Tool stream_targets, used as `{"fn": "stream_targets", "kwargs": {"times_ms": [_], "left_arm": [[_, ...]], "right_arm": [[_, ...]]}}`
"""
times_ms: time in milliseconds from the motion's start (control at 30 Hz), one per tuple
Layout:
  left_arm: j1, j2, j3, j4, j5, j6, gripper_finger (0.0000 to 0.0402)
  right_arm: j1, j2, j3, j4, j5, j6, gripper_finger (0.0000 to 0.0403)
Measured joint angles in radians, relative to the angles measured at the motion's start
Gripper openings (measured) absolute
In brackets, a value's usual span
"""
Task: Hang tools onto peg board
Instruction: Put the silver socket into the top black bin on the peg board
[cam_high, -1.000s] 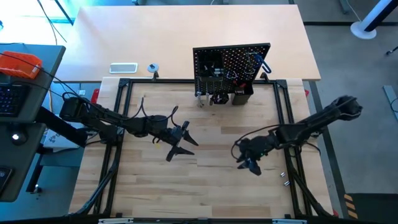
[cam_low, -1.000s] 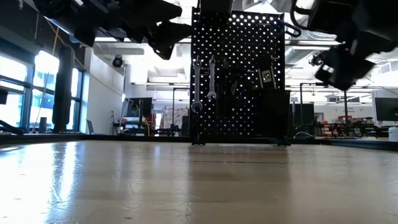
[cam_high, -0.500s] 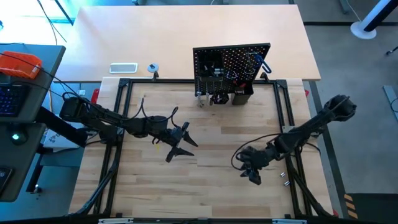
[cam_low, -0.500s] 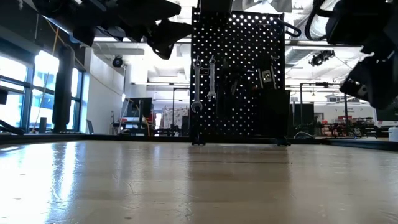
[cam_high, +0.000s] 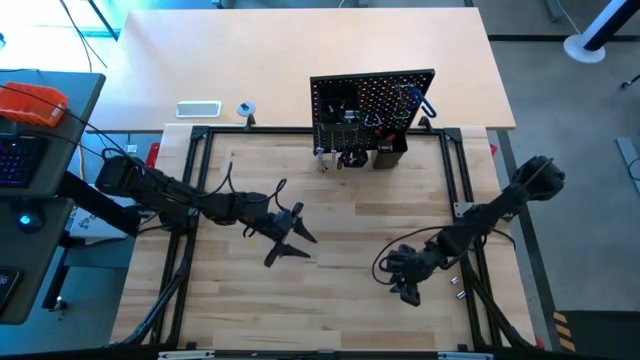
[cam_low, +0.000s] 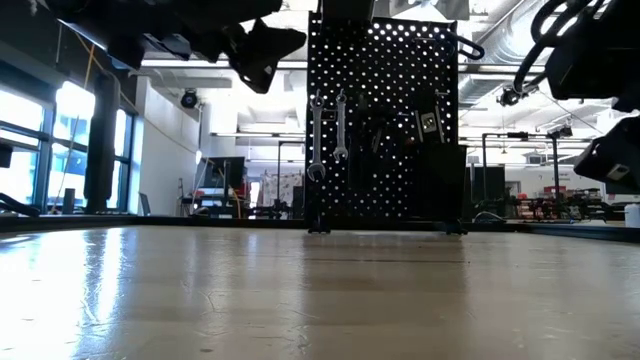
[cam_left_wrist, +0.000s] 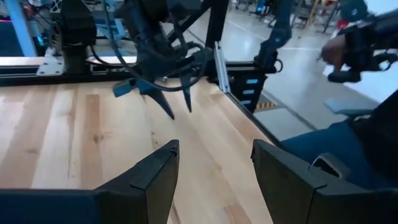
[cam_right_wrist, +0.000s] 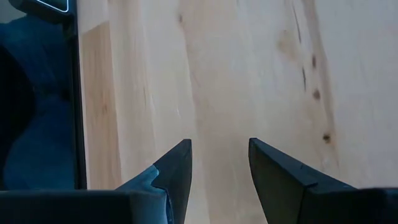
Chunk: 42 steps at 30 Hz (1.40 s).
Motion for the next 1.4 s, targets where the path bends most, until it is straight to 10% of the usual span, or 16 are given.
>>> {"fn": "stream_targets", "kwargs": {"times_ms": [600,867,1133,1400], "left_arm": [[-0.066,0.003,0.0,-0.011,-0.164,0.048,0.0197],[-0.094,0.118,0.0,0.102,-0.164,0.049,0.0197],[-0.092,0.284,0.015,0.315,-0.164,-0.015,0.0197],[-0.096,0.428,0.109,0.337,-0.154,-0.032,0.0197]], "right_arm": [[-0.021,0.006,0.001,0.242,0.085,-0.163,0.0154],[0.066,0.006,0.074,-0.058,0.076,-0.043,0.0154],[0.132,0.007,0.306,-0.71,-0.033,0.077,0.0154],[0.294,0.01,0.357,-0.881,-0.105,0.314,0.0154]]}}
